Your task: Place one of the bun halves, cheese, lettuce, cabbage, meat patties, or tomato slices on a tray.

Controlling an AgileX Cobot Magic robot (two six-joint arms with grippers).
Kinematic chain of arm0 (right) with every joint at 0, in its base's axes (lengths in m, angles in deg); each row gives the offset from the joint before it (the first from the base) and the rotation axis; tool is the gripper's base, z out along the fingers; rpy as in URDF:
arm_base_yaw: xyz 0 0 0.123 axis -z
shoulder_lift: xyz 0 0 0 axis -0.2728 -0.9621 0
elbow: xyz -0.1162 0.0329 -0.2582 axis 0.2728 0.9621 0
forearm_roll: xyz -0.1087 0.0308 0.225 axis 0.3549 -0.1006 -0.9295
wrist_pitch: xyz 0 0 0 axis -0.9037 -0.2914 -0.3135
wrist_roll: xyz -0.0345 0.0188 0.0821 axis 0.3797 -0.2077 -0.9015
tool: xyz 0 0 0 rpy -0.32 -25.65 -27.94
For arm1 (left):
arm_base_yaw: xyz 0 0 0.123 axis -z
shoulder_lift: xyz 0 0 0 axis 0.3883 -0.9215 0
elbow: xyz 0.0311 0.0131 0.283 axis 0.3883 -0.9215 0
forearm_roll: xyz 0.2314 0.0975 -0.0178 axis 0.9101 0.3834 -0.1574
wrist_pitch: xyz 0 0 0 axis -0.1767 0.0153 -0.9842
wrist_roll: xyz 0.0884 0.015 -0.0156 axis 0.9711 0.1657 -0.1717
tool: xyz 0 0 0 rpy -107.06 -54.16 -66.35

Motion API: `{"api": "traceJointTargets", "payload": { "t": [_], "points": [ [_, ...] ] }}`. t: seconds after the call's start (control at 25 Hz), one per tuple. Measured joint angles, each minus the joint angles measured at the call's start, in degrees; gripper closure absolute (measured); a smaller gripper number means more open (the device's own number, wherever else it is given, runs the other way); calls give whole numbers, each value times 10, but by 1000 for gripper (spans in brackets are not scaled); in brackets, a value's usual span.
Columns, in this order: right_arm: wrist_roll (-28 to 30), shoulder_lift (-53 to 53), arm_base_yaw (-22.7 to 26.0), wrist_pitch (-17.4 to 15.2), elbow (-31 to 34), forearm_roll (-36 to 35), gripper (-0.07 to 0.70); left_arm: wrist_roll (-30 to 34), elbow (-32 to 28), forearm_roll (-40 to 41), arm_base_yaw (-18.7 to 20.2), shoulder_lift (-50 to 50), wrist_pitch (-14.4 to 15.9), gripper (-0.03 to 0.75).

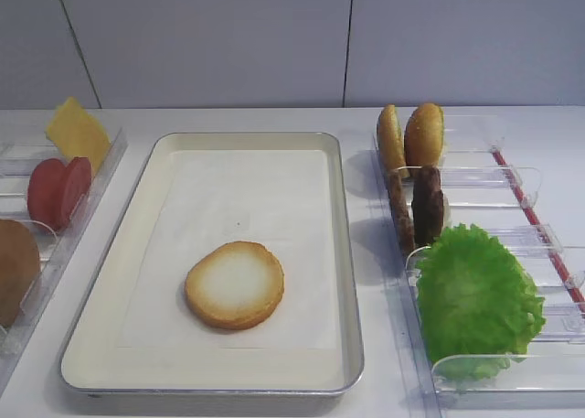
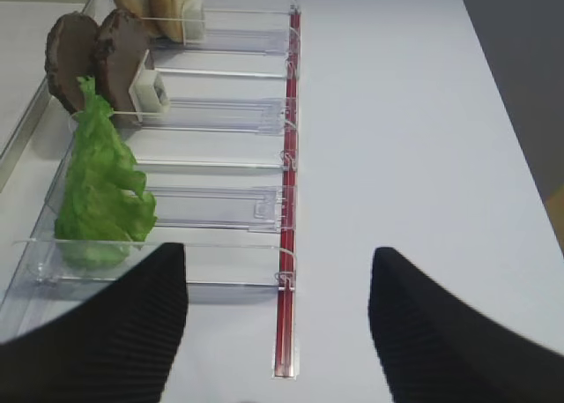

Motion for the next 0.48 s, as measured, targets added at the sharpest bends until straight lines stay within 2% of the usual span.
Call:
{"api": "traceJointTargets", "payload": {
  "t": [0.12, 0.32, 0.48],
  "points": [
    [0, 0, 0, 0, 0, 0, 188, 0, 0, 0, -16, 0, 0, 421],
    [0, 0, 0, 0, 0, 0, 188, 0, -1, 0, -87, 17, 0, 421],
    [0, 0, 0, 0, 0, 0, 188, 0, -1, 0, -103, 19, -1, 421]
  ]
}}
